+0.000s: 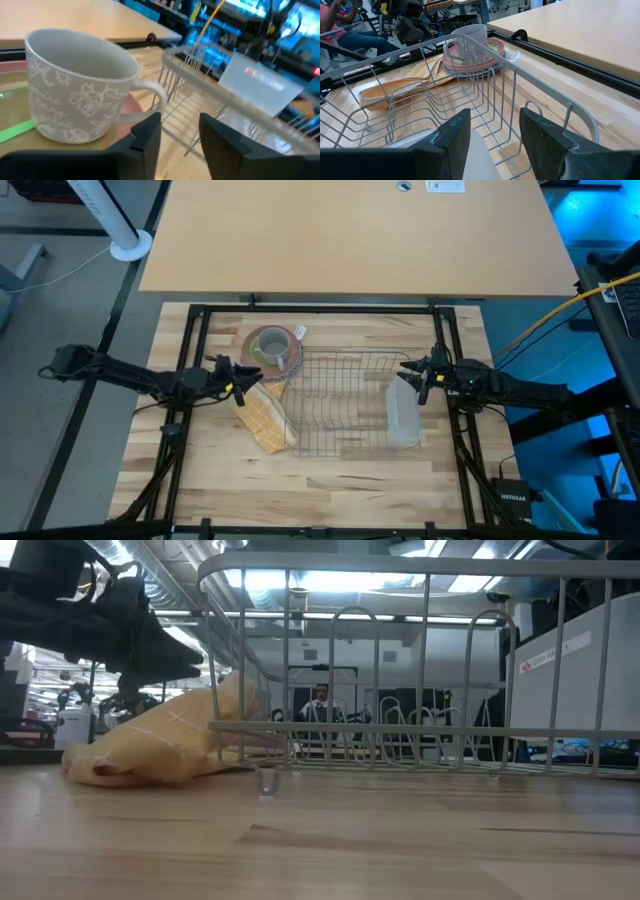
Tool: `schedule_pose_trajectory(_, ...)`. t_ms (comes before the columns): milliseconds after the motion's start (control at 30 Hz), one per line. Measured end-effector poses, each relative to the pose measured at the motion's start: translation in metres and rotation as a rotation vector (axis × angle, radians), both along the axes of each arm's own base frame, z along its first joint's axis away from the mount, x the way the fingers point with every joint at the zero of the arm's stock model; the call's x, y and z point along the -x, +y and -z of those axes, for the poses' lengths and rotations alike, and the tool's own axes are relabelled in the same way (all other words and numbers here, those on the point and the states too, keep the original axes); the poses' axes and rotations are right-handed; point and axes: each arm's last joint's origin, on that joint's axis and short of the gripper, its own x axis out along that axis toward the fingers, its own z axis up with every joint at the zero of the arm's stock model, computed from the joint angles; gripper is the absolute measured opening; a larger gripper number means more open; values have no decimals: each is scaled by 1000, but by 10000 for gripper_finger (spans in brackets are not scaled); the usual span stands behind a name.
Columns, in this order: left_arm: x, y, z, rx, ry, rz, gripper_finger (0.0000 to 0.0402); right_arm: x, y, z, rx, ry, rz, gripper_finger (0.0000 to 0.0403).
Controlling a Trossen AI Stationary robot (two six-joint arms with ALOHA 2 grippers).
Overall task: Sort dishes
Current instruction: Remove the gray mug from the green plate
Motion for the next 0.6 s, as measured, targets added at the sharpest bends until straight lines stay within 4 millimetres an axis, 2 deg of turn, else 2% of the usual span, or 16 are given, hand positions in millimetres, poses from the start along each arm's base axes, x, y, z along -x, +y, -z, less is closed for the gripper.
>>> schedule_pose_trajectory(200,-8,-1,0,-16,56,2,170,0,0,0,0,0,0,175)
schedule_pose_trajectory(433,-32,-2,-6,-124,169,25,169,0,0,0,0,0,0,175)
schedule_pose_trajectory(600,-50,-2,-2,-190,268,40,169,0,0,0,0,0,0,175)
